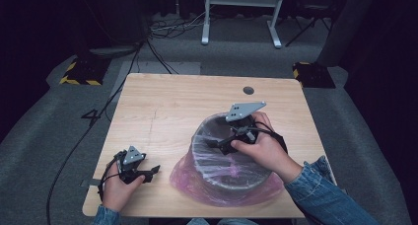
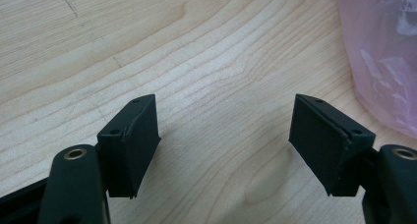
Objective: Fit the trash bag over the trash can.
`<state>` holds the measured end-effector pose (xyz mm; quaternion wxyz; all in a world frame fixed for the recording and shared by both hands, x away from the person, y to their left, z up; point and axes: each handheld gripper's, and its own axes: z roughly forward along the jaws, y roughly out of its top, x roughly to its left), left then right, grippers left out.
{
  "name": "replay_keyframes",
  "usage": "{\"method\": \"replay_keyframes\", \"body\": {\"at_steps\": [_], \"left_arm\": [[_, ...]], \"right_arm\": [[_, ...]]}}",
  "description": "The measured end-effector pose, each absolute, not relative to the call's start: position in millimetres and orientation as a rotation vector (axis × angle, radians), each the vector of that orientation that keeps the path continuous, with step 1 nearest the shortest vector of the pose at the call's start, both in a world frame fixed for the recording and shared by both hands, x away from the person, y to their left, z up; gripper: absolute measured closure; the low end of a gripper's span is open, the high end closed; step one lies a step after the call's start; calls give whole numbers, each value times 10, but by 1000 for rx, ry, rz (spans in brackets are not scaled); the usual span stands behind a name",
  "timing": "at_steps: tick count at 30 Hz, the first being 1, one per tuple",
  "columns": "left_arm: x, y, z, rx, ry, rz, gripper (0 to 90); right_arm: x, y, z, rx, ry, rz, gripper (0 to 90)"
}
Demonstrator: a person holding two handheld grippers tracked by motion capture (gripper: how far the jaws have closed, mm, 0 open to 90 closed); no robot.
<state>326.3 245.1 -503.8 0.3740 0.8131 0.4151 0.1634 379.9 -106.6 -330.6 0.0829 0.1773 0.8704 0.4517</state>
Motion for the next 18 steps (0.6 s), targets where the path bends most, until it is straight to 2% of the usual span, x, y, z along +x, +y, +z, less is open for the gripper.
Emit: {"method": "replay_keyframes", "body": {"at_steps": [15,18], "left_arm": [[3264,2427,-5039,2113,1051,434,278],[3261,2422,-5040,2113,1051,433,280]], "right_arm": [[3842,-964,-3611,550,2722,1113,163],[3861,-960,-3644,547,2766,1048,231]]}}
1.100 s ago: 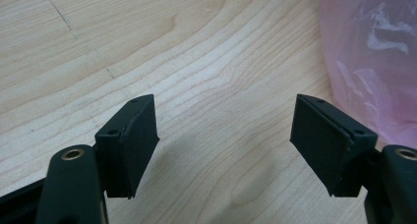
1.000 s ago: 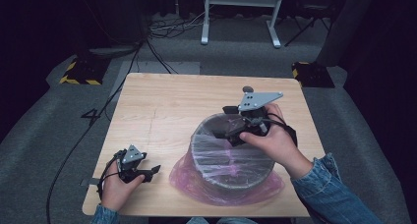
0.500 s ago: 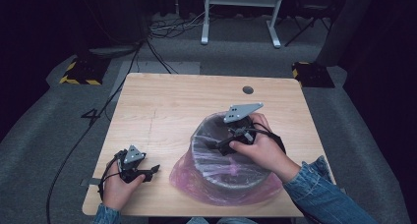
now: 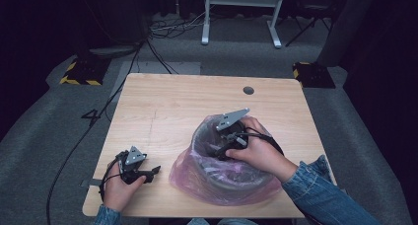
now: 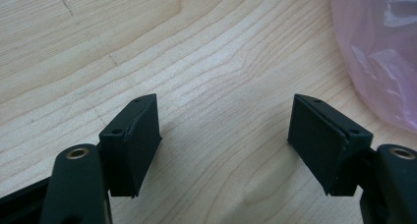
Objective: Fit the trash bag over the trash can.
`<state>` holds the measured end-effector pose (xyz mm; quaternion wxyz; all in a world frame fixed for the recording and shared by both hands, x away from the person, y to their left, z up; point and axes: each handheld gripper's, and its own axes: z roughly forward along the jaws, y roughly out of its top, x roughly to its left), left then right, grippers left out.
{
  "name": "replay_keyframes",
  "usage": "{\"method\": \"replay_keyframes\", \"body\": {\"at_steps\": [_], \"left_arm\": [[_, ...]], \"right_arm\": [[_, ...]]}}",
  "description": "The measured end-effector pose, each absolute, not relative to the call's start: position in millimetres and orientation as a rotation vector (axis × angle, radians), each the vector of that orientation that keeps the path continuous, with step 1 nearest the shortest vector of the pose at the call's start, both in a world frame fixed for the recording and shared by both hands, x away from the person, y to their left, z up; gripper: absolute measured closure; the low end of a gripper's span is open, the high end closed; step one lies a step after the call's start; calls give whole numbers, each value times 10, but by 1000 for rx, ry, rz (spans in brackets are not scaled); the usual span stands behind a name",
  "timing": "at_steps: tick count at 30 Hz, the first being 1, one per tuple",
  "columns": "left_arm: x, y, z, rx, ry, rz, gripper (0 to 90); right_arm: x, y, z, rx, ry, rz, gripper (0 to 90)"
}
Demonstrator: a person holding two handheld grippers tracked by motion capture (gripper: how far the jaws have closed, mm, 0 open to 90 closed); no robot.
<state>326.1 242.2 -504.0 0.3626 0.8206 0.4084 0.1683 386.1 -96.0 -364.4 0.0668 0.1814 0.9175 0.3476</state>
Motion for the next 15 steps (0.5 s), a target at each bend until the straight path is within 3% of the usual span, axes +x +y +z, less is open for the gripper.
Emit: {"method": "replay_keyframes", "body": {"at_steps": [4,15], "left_arm": [[3260,2409,-5042,2111,1045,429,288],[3259,2404,-5040,2120,1038,428,283]], "right_arm": [[3885,-948,-3710,516,2806,981,277],[3890,-916,-3845,532,2882,807,194]]}}
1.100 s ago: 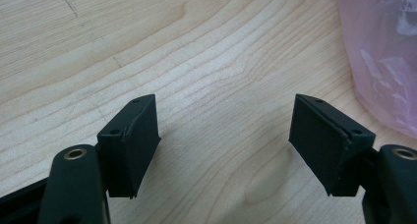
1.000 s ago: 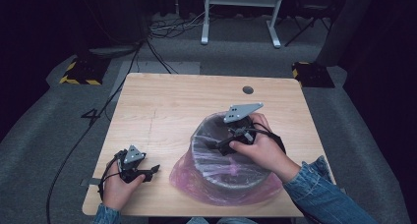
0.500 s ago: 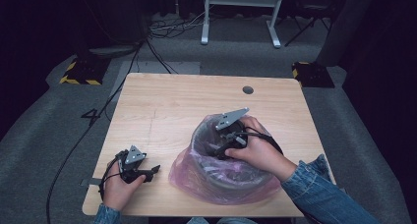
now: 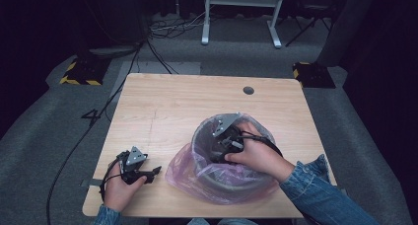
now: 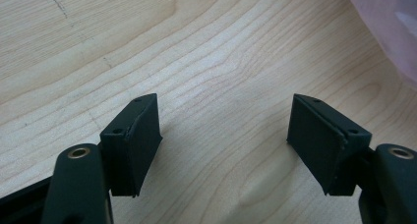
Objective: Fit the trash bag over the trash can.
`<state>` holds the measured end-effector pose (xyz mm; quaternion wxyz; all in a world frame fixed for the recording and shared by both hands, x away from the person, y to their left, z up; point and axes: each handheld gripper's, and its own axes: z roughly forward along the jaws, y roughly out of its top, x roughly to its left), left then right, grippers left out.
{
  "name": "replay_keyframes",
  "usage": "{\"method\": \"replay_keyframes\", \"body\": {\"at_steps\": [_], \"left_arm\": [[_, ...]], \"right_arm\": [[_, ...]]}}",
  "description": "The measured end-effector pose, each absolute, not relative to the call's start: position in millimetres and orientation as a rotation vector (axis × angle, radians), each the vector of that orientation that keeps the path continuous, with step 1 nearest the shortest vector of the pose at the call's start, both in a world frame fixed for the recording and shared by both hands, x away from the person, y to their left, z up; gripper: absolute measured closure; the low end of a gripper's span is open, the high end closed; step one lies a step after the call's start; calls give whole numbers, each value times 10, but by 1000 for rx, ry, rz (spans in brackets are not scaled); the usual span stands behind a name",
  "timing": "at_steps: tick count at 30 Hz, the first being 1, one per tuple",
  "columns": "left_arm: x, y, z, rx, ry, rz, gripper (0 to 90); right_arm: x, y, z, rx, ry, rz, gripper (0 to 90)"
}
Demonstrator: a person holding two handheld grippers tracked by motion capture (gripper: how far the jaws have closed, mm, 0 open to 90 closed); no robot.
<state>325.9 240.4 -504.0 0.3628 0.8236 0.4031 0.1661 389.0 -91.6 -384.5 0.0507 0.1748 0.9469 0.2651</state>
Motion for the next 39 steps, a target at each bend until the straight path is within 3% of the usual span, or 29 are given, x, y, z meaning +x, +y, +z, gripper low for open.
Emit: {"method": "replay_keyframes", "body": {"at_steps": [9,27,35,39], "left_arm": [[3260,2405,-5041,2118,1036,424,280],[3270,2406,-5039,2113,1046,418,281],[3272,2400,-5040,2117,1044,426,279],[3274,2391,-5041,2119,1043,432,276]], "right_arm": [[3868,-887,-3861,499,2886,825,229],[3508,-1251,-2912,428,2722,1097,284],[3360,-1431,-2712,381,2719,1041,463],[3367,-1461,-2681,404,2645,1113,467]]}}
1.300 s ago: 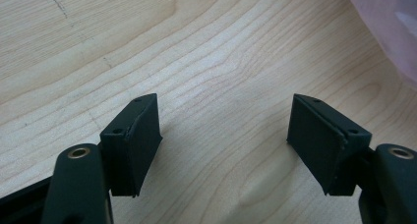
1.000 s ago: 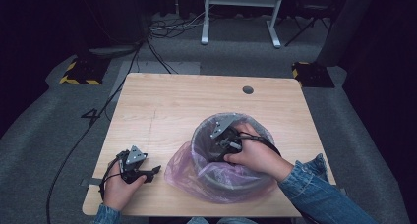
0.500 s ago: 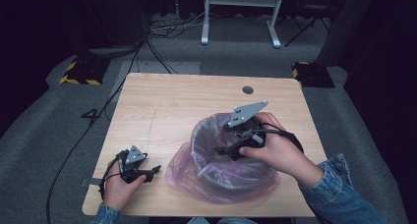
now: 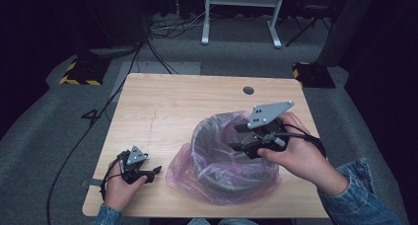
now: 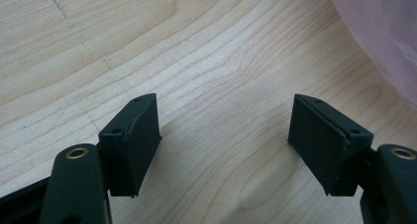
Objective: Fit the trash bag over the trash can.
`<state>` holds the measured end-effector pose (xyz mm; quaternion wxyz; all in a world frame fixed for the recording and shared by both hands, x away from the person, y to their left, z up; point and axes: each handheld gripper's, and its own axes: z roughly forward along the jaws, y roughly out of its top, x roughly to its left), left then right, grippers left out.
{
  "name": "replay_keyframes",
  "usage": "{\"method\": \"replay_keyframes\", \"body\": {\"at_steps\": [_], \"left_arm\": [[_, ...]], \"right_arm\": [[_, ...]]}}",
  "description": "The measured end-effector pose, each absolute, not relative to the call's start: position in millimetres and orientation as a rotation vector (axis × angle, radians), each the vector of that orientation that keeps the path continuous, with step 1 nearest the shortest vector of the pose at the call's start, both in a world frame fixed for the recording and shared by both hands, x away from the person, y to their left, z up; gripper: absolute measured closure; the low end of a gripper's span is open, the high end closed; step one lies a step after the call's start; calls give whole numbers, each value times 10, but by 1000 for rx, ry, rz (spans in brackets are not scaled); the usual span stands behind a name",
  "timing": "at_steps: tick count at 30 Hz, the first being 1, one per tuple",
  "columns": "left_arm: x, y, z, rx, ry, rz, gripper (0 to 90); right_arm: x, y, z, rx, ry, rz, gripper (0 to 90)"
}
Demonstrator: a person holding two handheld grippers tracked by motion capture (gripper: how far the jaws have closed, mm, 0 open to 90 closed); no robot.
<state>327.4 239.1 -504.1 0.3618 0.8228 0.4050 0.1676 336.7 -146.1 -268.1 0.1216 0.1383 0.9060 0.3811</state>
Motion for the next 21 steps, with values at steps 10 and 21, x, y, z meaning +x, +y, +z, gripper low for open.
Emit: {"method": "replay_keyframes", "body": {"at_steps": [10,21], "left_arm": [[3275,2393,-5041,2115,1047,423,272],[3277,2388,-5042,2121,1040,427,269]], "right_arm": [[3784,-1218,-2895,467,2550,1180,446],[3948,-1021,-3324,557,2727,969,400]]}}
